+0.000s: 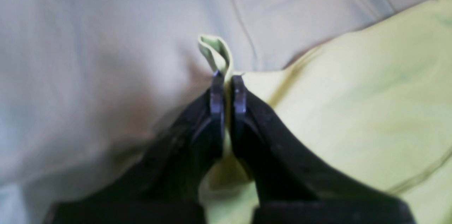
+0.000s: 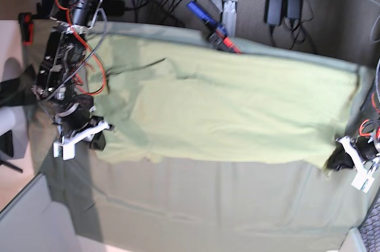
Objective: Fold the T-shirt properly
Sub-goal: 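Fold the grasped edge over onto the first fold with both grippers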
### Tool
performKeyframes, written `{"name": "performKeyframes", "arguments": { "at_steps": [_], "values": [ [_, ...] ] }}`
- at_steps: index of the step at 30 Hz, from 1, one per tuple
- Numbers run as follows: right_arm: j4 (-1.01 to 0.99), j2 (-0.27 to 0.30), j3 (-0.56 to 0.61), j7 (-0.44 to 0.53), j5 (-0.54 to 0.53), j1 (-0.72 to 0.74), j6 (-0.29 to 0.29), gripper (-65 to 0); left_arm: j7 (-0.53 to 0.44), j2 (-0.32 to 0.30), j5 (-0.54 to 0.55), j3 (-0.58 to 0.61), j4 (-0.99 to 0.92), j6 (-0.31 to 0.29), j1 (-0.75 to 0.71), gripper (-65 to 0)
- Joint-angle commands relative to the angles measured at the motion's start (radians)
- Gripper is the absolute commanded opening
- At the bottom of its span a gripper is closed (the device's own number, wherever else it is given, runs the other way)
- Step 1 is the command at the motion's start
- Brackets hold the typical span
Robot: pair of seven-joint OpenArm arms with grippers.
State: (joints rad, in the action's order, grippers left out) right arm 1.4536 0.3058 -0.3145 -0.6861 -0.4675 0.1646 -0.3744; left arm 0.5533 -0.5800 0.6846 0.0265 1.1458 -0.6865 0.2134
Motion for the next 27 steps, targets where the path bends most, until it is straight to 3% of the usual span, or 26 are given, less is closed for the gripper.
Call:
{"name": "performKeyframes", "arguments": {
  "at_steps": [1,14,20,27],
  "values": [
    [0.03,0.016,-0.018,0.019,-0.019,-0.004,-0.015,-65.0,-0.012,-0.022,0.018,-0.009,0.029,-0.012,0.002,-65.0],
    [0.175,0.033,-0.194,0.0,-0.132,-0.219,-0.018,-65.0,0.035,-0.024,0.062,-0.192,0.17,-0.012,-0.203,-65.0],
    [0.175,0.032,-0.242,-0.075,-0.22,-0.232,-0.032,-65.0,0.124,-0.024,0.128,-0.198,0.259,-0.012,-0.254,-65.0],
    [0.177,0.032,-0.294,-0.078,-0.268,-0.285,-0.034,-65.0,0.185,-0.024,0.128,-0.198,0.291,-0.012,-0.263,-65.0]
  ]
}}
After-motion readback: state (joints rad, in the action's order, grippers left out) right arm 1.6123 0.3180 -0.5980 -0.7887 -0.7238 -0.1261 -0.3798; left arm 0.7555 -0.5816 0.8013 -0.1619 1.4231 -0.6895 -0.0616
